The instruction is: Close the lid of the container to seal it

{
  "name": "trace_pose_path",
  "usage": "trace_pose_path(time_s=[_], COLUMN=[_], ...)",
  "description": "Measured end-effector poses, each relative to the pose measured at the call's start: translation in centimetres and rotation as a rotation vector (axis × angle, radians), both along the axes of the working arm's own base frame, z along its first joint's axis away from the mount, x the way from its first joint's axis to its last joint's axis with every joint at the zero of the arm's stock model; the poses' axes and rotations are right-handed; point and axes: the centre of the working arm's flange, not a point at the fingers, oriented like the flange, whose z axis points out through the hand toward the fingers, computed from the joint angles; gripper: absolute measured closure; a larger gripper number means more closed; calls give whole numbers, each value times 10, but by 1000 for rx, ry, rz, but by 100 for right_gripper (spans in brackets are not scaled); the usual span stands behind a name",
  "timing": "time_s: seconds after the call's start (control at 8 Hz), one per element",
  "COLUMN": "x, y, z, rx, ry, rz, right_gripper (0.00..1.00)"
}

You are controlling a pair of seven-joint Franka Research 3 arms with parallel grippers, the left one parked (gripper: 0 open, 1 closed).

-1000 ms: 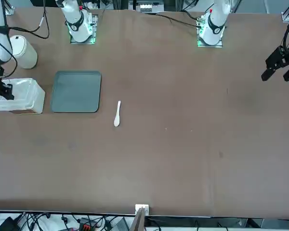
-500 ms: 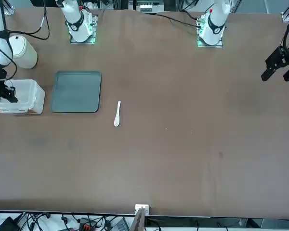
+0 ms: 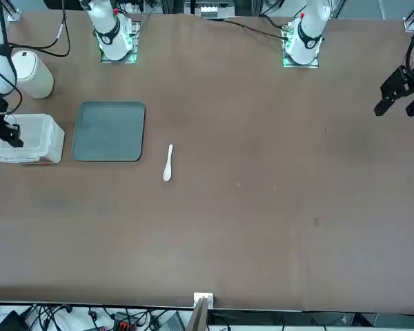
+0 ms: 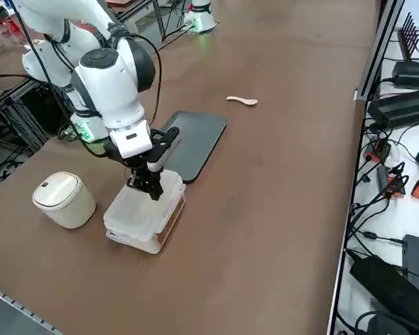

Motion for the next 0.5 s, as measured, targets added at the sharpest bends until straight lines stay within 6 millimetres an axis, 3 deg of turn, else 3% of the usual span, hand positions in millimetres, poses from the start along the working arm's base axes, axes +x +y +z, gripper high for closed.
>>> trace_pose_path(time_s=[0.5], x=[-2], y=[-5], z=[0], rx=[-2], ry=[-8], rz=[-10], right_gripper=[98])
